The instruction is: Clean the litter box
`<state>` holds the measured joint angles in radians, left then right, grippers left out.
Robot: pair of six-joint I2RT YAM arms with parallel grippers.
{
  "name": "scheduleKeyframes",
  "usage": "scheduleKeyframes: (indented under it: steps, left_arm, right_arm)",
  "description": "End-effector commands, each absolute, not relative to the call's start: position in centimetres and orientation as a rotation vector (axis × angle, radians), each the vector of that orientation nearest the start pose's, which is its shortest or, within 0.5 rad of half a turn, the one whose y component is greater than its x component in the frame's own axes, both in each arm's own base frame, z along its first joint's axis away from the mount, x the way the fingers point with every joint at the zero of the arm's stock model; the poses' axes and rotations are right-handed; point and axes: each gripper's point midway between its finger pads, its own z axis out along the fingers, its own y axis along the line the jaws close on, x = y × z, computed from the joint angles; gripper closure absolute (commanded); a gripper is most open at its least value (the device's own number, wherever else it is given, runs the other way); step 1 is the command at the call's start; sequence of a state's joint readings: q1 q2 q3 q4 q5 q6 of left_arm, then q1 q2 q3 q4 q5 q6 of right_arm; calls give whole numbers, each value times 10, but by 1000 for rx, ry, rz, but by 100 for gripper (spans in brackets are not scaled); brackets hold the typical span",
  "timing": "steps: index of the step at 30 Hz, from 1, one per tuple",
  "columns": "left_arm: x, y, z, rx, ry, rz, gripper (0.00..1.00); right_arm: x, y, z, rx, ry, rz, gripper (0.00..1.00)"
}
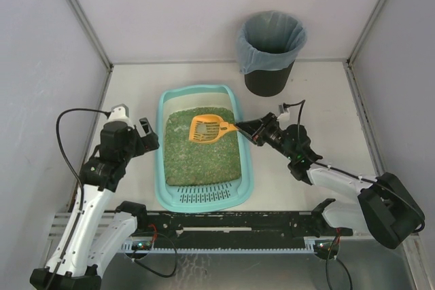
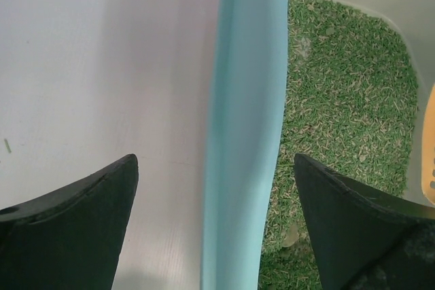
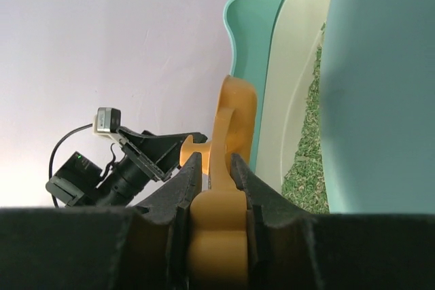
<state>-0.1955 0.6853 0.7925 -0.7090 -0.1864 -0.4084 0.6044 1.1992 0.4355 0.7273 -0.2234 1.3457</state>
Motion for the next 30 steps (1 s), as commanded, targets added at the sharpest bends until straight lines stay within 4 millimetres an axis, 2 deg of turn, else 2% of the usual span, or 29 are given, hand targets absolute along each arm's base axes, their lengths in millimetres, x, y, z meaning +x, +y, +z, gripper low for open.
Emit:
scheduleKeyframes:
  steps: [1, 4, 7, 12, 17, 23, 27, 30]
  left_arm:
    - [240, -40, 197, -263, 2121, -197, 1]
    - [242, -44, 195, -235, 2141, -212, 2]
    - [241, -45, 188, -233, 2165, -212, 3]
    - [240, -45, 190, -229, 2162, -214, 5]
    - [237, -48, 191, -212, 2176, -225, 9]
    - [238, -47, 191, -200, 2187, -209, 10]
    - [238, -48, 183, -203, 2200, -211, 11]
    - [238, -49, 182, -197, 2198, -216, 11]
  right_arm:
    - [260, 294, 254, 351, 1757, 1692, 100]
    - [269, 281, 253, 425, 1756, 1655, 100]
    - [275, 272, 262, 463, 1745, 1626, 100]
    - [281, 268, 292, 448, 1727, 1589, 100]
    - [302, 247, 328, 471, 1682, 1508, 100]
    - [350, 191, 376, 591, 1525, 1322, 100]
    - [382, 139, 400, 699, 1404, 1200, 100]
    - [401, 98, 413, 739, 1329, 1041, 100]
